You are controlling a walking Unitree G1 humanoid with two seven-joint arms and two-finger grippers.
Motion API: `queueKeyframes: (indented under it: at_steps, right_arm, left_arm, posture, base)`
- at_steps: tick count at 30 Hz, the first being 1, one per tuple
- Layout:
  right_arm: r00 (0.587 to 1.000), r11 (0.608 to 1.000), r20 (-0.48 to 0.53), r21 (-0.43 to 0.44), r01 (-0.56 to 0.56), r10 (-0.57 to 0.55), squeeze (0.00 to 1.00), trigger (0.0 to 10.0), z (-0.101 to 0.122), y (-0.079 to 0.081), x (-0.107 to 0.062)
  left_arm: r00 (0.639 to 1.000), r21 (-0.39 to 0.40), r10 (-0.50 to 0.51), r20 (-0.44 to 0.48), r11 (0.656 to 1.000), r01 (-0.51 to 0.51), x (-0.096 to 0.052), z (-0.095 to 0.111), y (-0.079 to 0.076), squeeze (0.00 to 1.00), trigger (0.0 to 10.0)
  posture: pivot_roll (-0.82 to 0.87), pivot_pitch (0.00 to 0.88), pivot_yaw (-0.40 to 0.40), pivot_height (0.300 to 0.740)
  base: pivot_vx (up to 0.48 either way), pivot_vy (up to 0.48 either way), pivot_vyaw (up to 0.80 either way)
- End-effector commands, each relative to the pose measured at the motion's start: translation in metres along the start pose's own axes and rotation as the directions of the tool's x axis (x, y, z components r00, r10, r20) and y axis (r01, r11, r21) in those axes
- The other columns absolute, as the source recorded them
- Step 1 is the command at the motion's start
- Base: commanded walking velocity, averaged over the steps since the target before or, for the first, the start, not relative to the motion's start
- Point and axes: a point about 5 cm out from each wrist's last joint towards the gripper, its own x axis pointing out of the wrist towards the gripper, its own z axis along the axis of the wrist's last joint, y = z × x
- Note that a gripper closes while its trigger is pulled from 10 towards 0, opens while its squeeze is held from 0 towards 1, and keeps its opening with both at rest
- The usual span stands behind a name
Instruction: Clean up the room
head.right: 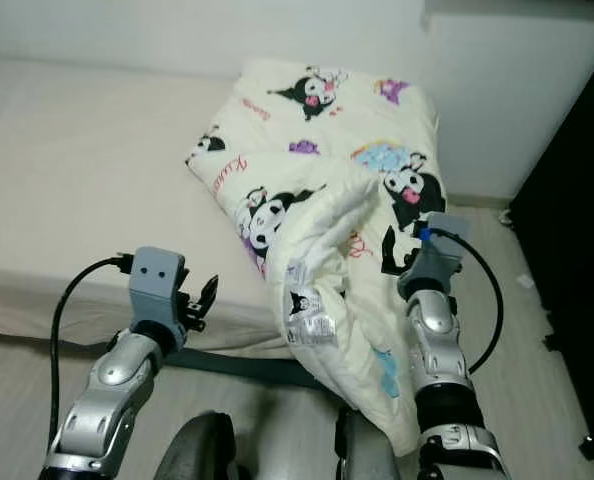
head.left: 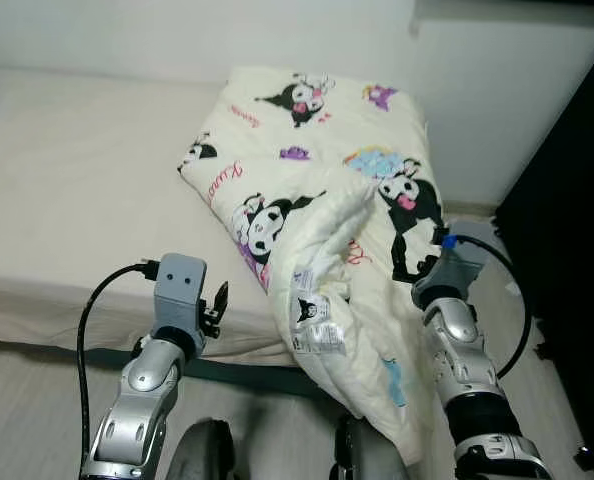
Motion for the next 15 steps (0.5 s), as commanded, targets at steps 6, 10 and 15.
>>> queueKeyframes:
  at_steps: [6,10,15]
  right_arm:
    - [1.0,1.0,-0.012,0.002,0.017,-0.017,0.0,10.0,0.0,-0.003,0.004]
    - [1.0,1.0,-0.01,-0.007,0.011,-0.011,0.0,10.0,0.003,-0.004,0.009]
    - [1.0,1.0,-0.027,-0.002,-0.002,0.002,0.0,10.0,0.009,-0.005,0.021]
  left_arm:
    - [1.0,0.011,-0.001,-0.027,1.0,0.001,-0.001,-0.003,0.004,0.0,10.0]
    - [1.0,0.01,0.003,-0.022,1.0,-0.003,-0.002,-0.002,0.005,0.0,10.0]
    - [1.0,0.012,0.027,0.002,1.0,-0.027,-0.005,0.004,0.01,0.0,10.0]
  posture:
    - [0.05,0.219,-0.009,0.599]
    - [0.05,0.238,-0.011,0.594]
    - [0.07,0.276,-0.021,0.594]
  base:
    - [0.0,0.0,0.0]
    - [0.0,0.0,0.0]
    - [0.0,0.0,0.0]
